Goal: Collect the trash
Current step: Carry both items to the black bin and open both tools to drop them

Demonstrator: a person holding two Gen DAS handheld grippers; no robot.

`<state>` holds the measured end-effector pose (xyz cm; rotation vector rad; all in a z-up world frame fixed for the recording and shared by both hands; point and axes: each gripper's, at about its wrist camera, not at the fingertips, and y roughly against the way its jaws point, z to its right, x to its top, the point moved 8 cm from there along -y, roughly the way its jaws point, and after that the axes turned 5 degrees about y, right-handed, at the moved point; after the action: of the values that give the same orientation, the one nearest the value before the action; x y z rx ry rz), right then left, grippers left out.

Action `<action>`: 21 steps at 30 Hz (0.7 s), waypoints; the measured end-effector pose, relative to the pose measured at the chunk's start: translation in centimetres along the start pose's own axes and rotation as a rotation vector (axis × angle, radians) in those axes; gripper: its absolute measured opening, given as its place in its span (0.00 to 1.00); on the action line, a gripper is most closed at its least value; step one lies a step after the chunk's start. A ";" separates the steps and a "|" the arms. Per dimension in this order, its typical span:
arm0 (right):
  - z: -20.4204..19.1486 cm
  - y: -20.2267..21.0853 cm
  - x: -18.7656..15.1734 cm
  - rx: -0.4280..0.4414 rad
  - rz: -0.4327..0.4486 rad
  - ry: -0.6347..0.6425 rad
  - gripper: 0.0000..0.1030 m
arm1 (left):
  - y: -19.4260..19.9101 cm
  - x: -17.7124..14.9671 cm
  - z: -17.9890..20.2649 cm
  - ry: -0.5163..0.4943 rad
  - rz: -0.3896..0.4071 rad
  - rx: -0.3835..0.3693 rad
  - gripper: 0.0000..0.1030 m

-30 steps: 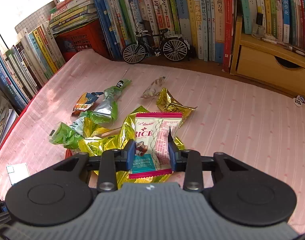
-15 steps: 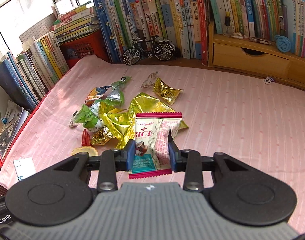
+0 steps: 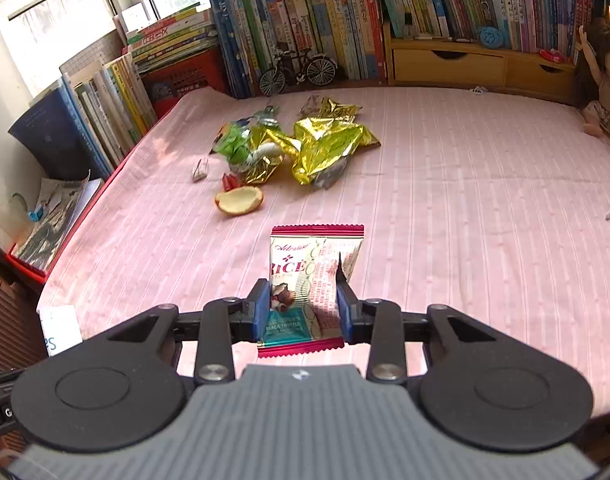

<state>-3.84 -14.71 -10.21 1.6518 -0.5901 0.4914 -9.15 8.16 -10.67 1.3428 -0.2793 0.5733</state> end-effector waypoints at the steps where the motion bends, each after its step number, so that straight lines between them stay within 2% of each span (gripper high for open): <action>1: -0.7 0.5 -1.1 0.003 -0.010 0.001 0.38 | 0.2 -0.6 -0.7 -0.004 -0.010 0.001 0.27; 11: -6.1 1.4 -9.6 0.110 -0.127 0.055 0.39 | -0.4 -7.5 -6.0 0.026 -0.127 0.023 0.27; 21: -7.5 -1.5 -16.0 0.143 -0.285 0.049 0.39 | -3.1 -12.8 -7.8 0.024 -0.249 0.045 0.28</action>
<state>-15.28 -5.48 -20.12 1.8200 -0.2812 0.3698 -19.12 12.46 -21.44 1.3884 -0.0777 0.3879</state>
